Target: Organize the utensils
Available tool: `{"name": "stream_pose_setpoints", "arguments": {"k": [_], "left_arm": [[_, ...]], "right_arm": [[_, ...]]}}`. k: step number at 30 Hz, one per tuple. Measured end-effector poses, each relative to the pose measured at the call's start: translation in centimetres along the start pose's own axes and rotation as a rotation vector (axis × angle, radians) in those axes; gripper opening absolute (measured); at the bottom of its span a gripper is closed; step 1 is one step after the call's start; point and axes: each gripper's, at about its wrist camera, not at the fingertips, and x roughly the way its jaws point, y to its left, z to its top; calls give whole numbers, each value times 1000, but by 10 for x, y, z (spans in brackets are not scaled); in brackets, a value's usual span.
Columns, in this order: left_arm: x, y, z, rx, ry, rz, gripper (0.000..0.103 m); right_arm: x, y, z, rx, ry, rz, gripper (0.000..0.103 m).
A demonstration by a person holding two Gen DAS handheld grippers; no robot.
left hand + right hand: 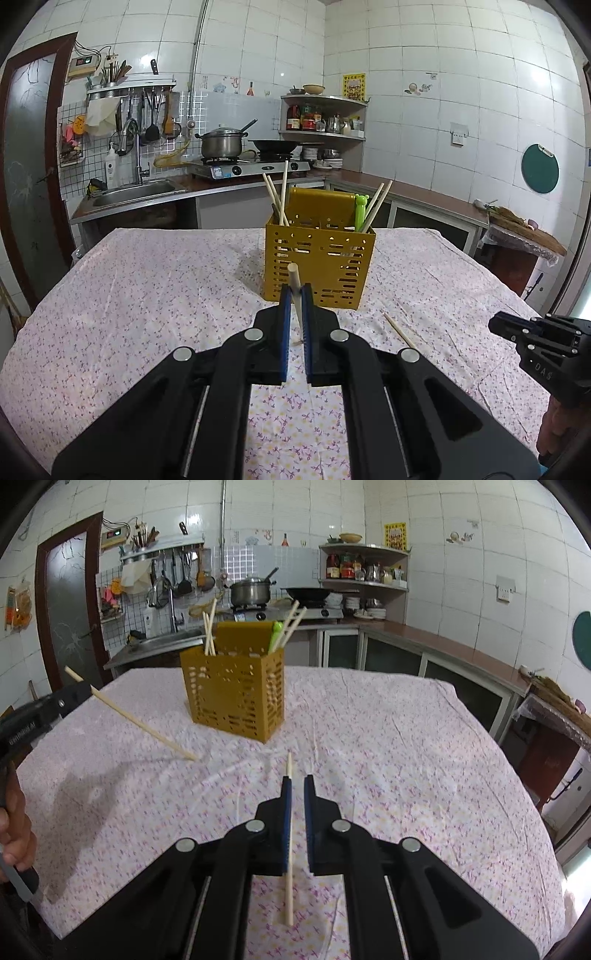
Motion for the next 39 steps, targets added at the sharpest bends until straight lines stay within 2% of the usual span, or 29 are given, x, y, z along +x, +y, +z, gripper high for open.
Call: {"name": "stream_pose_setpoints", "arguments": {"k": [8,12,18,20,22,23,24,30,35,39], "left_arm": [[1,-1,0,-5,-1,4,5],[1,2,0,-18,-5,11,12],[0,3,-1,-20,-5,12,12],[1,3,-6,-22,17,4,12],[-2,6,-14,-30,41,-1,12],[-4,9,-21,-35,61,-4,12],[-6,11,-29,-42,88,-11,12],[-14,15,-76,-70,267,-44,12],[-10,13,-104,-75,357,-25,12],[-4,14,-116,-84,399,-8,12]], "right_arm": [[7,-3,-13,-9,53,6,7],[16,-11,-23,-34,120,3,7],[23,-7,-40,11,190,30,8],[28,2,-56,13,241,41,9],[29,4,-68,26,272,36,18],[28,4,-73,28,277,15,31],[26,4,-76,26,274,2,35],[30,3,-86,31,280,5,34],[32,4,-89,30,261,-3,32],[29,4,-91,30,252,0,28]]}}
